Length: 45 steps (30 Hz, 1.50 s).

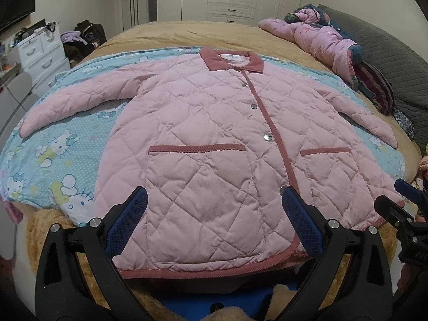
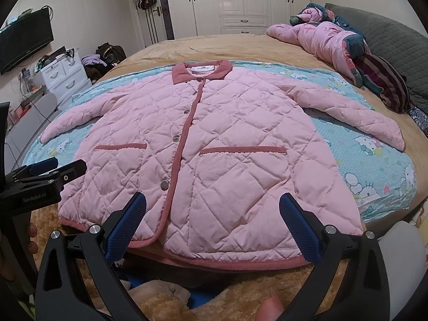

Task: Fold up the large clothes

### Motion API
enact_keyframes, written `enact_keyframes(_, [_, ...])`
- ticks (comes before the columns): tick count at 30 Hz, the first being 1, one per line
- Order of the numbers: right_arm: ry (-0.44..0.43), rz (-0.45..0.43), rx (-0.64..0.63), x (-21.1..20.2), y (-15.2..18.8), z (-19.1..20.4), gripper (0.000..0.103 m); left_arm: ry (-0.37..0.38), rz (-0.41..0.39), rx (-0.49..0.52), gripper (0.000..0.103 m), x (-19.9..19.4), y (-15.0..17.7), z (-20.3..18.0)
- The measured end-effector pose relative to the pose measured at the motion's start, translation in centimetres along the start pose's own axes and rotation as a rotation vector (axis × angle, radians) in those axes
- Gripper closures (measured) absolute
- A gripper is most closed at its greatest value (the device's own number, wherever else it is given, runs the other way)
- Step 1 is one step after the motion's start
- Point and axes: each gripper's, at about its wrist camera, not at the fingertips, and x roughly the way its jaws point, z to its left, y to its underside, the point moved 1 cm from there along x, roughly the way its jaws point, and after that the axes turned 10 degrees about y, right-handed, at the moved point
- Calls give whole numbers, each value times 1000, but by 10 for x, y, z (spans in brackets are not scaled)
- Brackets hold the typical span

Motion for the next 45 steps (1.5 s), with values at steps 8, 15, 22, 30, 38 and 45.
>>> enact_keyframes(8, [7, -8, 9, 17, -26, 0, 4, -7, 8, -29, 9, 15, -14, 13])
enact_keyframes(15, [2, -10, -1, 30, -50, 3, 4, -7, 1, -61, 9, 24, -36, 27])
enact_keyframes(22, [-4, -30, 3, 41, -80, 6, 4, -8, 2, -78, 9, 33, -66, 37])
enact_keyframes(30, [4, -42, 17, 58, -119, 3, 4, 5, 14, -71, 9, 49, -97, 37])
enact_keyframes(38, [48, -35, 49, 80, -147, -15, 4, 17, 21, -45, 9, 71, -130, 32])
enact_keyframes(45, [74, -33, 77, 97, -165, -35, 4, 22, 17, -26, 9, 90, -158, 23])
